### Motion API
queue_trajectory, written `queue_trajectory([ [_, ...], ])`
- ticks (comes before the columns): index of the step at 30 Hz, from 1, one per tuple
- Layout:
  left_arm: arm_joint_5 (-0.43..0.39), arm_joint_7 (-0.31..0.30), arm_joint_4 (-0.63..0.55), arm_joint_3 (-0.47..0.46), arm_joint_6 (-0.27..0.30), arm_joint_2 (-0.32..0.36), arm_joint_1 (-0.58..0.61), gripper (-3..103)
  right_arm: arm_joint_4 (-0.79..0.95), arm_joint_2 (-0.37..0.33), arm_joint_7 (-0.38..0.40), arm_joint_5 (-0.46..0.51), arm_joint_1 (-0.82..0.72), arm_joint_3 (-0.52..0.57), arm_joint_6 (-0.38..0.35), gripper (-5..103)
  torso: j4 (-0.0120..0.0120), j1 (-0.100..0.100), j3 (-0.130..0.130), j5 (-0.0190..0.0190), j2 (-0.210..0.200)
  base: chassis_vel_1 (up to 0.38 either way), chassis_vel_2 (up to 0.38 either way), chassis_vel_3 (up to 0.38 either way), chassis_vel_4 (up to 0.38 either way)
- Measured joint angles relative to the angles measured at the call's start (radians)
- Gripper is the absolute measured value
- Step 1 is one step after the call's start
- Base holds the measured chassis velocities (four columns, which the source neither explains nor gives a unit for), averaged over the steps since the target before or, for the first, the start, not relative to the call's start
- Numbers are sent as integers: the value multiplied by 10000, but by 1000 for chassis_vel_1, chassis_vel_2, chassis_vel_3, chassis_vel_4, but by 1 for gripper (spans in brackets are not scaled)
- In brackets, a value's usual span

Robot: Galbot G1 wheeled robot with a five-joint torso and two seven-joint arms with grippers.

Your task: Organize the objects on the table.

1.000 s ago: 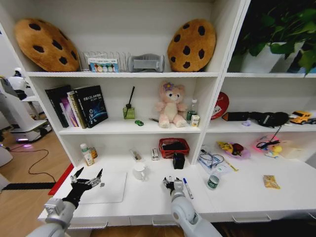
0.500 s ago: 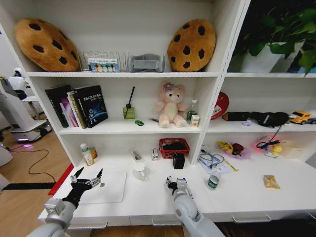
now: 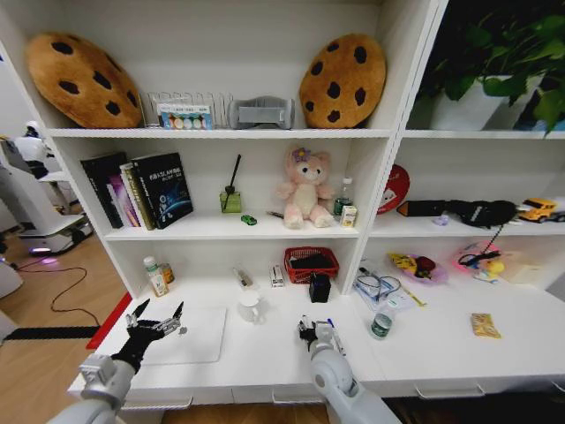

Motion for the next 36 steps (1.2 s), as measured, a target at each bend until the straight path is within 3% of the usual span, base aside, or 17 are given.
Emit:
queue_trajectory([
  [2, 0, 0, 0, 0, 0, 0, 0, 100, 4, 5, 13, 88, -25, 20, -65, 27, 0, 0, 0, 0, 0, 0, 0, 0, 0],
  [7, 0, 0, -1, 0, 0, 0, 0, 100, 46, 15, 15, 338, -64, 97, -168, 22, 0, 0, -1, -1, 0, 0, 0, 0, 0],
  [10, 0, 0, 0, 0, 0, 0, 0, 100, 80, -6, 16, 527, -95, 155, -210, 27, 0, 0, -1, -2, 0, 0, 0, 0, 0],
  [18, 0, 0, 0, 0, 0, 0, 0, 100, 137, -54, -42, 695, -174, 270, -213, 10, 0, 0, -1, -1, 1, 0, 0, 0, 0],
  [23, 0, 0, 0, 0, 0, 0, 0, 100, 224, -104, -287, 706, -217, 377, -59, 10, -1, 0, 2, 2, -1, 0, 0, 0, 0],
  [27, 0, 0, 0, 0, 0, 0, 0, 100, 476, -158, -1288, -497, -150, 607, 805, 10, 0, 1, 2, 1, -2, 0, 0, 0, 0],
  [29, 0, 0, 0, 0, 0, 0, 0, 100, 523, -194, -2214, -1792, 133, 853, 1609, 10, 0, 1, 2, 1, -2, 0, 0, 0, 0],
  [30, 0, 0, 0, 0, 0, 0, 0, 100, 523, -194, -2214, -1792, 133, 853, 1609, 10, 0, 1, 2, 1, -2, 0, 0, 0, 0],
  [33, 0, 0, 0, 0, 1, 0, 0, 100, -135, -155, -3672, -3585, 870, 1412, 3040, 10, 1, 1, 2, 0, -2, 0, 0, 0, 0],
  [34, 0, 0, 0, 0, 1, 0, 0, 100, -135, -155, -3672, -3585, 870, 1412, 3040, 10, 1, 1, 2, 0, -2, 0, 0, 0, 0],
  [36, 0, 0, 0, -1, 1, 0, 0, 100, -1245, -37, -4629, -5358, 1440, 1865, 4452, 10, 1, 2, 2, -1, -2, 0, 0, 0, 0],
])
